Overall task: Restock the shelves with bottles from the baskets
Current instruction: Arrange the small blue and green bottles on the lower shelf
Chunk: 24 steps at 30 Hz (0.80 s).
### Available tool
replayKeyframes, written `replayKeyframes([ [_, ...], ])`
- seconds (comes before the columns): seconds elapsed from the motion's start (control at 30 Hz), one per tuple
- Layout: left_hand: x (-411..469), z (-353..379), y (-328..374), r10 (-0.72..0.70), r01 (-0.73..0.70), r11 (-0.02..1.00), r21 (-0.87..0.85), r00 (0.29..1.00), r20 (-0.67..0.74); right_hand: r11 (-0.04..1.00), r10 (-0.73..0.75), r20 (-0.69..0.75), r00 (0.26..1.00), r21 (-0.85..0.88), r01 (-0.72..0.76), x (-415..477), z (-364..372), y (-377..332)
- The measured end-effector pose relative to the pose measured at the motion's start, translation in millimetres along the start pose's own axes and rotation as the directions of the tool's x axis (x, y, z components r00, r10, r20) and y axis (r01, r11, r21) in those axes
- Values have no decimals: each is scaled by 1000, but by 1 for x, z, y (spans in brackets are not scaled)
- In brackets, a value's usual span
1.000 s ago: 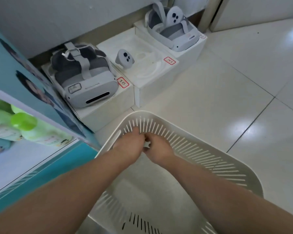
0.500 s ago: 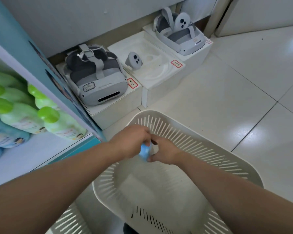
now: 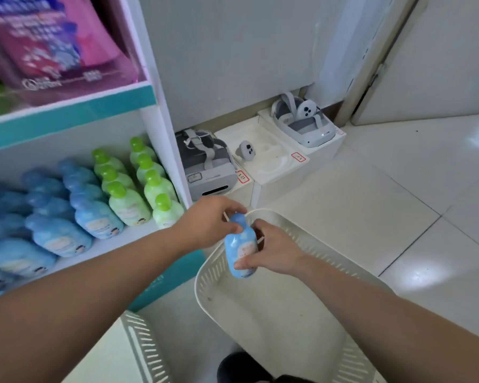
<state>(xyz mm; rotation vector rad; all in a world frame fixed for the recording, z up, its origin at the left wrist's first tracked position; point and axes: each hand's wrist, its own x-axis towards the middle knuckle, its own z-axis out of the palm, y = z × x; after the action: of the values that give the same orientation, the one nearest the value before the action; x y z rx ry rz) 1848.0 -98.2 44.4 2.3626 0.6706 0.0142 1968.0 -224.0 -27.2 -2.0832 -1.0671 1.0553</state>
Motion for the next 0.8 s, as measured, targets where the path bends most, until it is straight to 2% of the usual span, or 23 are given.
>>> replayKeyframes([
  [0.13, -30, -32, 8, -28, 29, 999, 26, 998, -56, 996, -67, -43, 997, -63, 64, -12, 1, -37],
  [0.27, -97, -93, -14, -86, 89, 996, 8, 979, -185, 972, -210, 72, 975, -89, 216, -30, 29, -115],
  [0.53, -113, -104, -16, -110, 105, 994, -35, 961, -254, 941, -271, 71, 960, -192, 280, -30, 36, -133],
  [0.8, -177, -138, -73, -307, 301, 950, -78, 860, -407, 901, -358, 125, 925, -212, 378, -16, 111, -195],
])
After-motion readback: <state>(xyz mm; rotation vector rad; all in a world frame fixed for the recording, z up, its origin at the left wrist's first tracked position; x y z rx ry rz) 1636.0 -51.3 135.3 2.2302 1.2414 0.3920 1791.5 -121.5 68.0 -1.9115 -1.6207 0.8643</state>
